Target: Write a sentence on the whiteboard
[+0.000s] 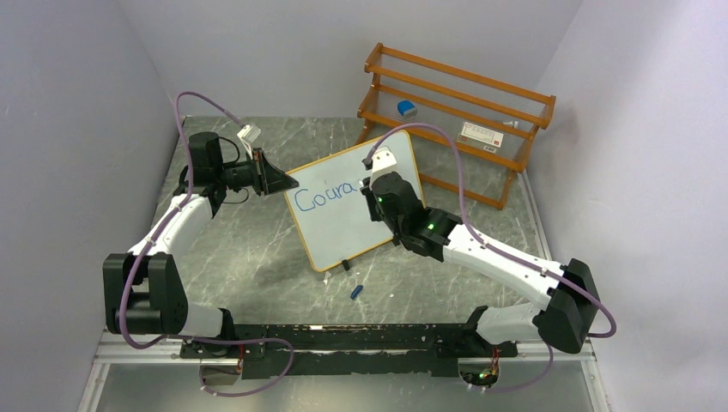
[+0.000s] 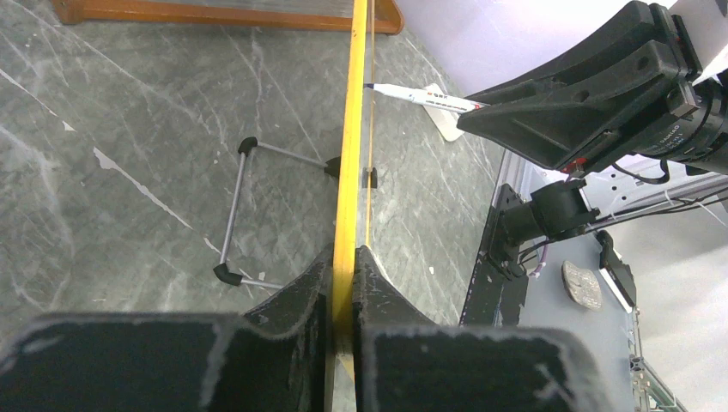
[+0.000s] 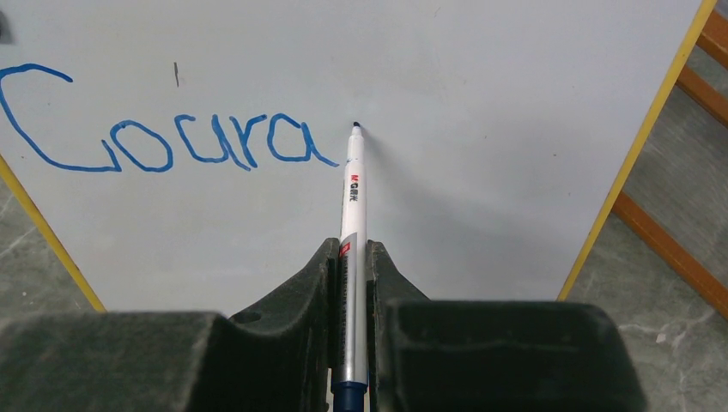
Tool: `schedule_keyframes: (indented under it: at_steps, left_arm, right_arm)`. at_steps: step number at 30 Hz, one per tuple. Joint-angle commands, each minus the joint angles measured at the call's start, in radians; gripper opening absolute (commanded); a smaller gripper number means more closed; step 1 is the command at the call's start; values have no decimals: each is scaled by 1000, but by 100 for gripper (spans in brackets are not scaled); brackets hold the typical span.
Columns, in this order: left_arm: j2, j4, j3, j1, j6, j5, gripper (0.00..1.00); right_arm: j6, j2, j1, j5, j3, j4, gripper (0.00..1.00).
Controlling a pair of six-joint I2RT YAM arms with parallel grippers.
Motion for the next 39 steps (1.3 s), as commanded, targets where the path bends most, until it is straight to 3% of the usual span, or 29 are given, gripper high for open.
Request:
schedule_keyframes:
  at_steps: [1, 17, 39]
  left_arm:
    - [28, -54, -1, -30, 35, -10, 5]
    - [29, -57, 0, -30, 36, -14, 5]
    - [30, -63, 4, -30, 41, -20, 5]
  right_arm:
    - [13, 14, -10, -5, 10, 30, 0]
    - [1, 14, -10, -50, 13, 57, 0]
    - [-7, 1, -8, -87, 3, -59, 0]
